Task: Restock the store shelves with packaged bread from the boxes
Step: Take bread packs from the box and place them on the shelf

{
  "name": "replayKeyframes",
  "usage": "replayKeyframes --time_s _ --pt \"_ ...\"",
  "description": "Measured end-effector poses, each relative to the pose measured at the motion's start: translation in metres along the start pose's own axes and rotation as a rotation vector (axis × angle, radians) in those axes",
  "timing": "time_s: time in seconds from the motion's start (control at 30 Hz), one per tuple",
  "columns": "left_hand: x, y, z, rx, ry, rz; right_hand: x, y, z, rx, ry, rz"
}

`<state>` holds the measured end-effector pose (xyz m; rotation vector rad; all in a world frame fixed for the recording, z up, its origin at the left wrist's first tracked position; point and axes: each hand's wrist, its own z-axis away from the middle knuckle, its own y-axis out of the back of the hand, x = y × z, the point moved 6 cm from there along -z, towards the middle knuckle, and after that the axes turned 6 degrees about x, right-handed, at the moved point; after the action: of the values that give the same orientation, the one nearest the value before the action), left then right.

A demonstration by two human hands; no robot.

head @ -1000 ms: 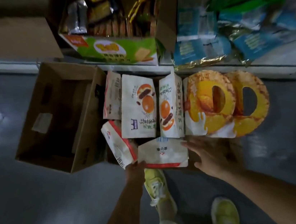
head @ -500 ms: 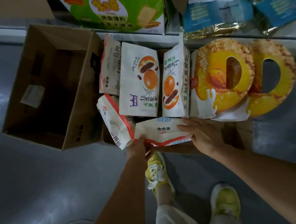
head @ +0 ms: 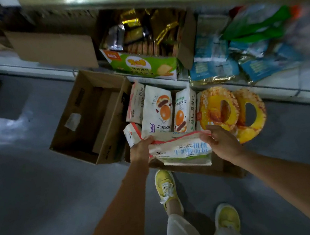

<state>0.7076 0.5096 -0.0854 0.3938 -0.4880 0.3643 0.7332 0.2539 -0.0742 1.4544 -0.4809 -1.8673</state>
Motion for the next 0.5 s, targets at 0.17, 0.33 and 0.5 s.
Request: replayKeyframes --time_s 0.17,0.33,0.5 --pt "0.064 0.006 0.071 -0.062 -0.114 0.076 -0.055 0.07 0.016 0.055 -0.104 -0.15" --pt "0.135 0.01 0.155 -0.145 -0.31 0.031 -0.113 0.156 0.032 0.221 -0.147 -0.242" --pt "0.204 0.011 0.255 -0.355 -0.545 -0.006 -0.172 0.242 0.051 0.388 -0.09 -0.394"
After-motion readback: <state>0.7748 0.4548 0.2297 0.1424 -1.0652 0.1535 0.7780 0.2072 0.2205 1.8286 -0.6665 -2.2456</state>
